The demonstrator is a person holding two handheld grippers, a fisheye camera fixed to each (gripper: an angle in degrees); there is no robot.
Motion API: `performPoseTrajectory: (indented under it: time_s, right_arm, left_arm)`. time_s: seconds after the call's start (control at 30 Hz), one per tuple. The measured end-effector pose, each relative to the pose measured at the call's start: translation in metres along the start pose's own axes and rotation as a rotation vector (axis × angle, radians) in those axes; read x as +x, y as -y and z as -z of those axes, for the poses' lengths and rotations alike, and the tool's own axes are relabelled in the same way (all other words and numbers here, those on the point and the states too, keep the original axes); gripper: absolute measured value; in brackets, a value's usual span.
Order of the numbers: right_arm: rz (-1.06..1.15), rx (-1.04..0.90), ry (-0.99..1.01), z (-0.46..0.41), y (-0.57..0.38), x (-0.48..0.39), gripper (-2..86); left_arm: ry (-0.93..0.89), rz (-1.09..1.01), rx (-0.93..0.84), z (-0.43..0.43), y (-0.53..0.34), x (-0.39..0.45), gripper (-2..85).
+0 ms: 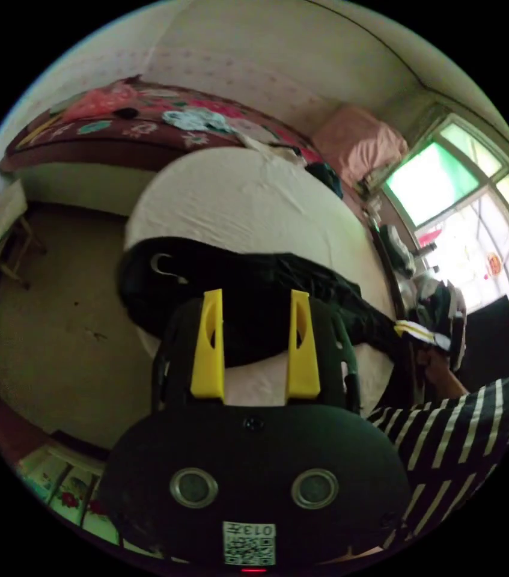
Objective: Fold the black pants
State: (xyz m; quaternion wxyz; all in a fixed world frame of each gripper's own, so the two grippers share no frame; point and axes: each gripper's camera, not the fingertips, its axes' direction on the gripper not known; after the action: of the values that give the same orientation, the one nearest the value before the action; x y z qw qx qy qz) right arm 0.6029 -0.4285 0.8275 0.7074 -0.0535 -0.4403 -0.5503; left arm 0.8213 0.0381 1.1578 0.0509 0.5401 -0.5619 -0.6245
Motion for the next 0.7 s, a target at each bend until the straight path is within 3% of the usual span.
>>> performPoseTrajectory:
  time_s: [0.13,0.2,0.27,0.33,0.4,0.47,0.57,0.7]
  right_arm:
    - [0.404,-0.022,0.217,-0.048,0.055,-0.111,12.2]
    - [0.571,-0.070,0.160,-0.069,0.068,-0.148,11.2]
    - [0.642,-0.082,0.177,-0.086,0.078,-0.167,7.6]
    - [0.703,-0.191,0.192,-0.108,0.087,-0.175,2.4]
    - [0.683,-0.231,0.180,-0.112,0.092,-0.164,1.3]
    - [0.626,-0.199,0.217,-0.100,0.097,-0.142,0.7]
    - [0.530,-0.060,0.326,-0.057,0.101,-0.087,0.3]
    - [0.307,0.102,0.305,0.003,0.112,0.019,0.3]
  left_arm:
    - [-0.050,-0.060,-0.134,-0.054,0.002,0.041,18.4]
    - [-0.062,-0.076,-0.198,-0.071,0.005,0.051,17.3]
    - [0.052,-0.098,-0.269,-0.088,0.009,0.054,9.3]
    - [0.042,-0.083,-0.305,-0.094,0.012,0.051,4.3]
    - [0.063,-0.078,-0.310,-0.090,0.018,0.048,2.7]
    - [-0.032,-0.057,-0.255,-0.071,0.027,0.040,1.9]
    - [-0.176,-0.030,-0.177,-0.041,0.043,0.030,1.5]
    - [-0.172,-0.048,-0.122,-0.011,0.079,0.024,1.3]
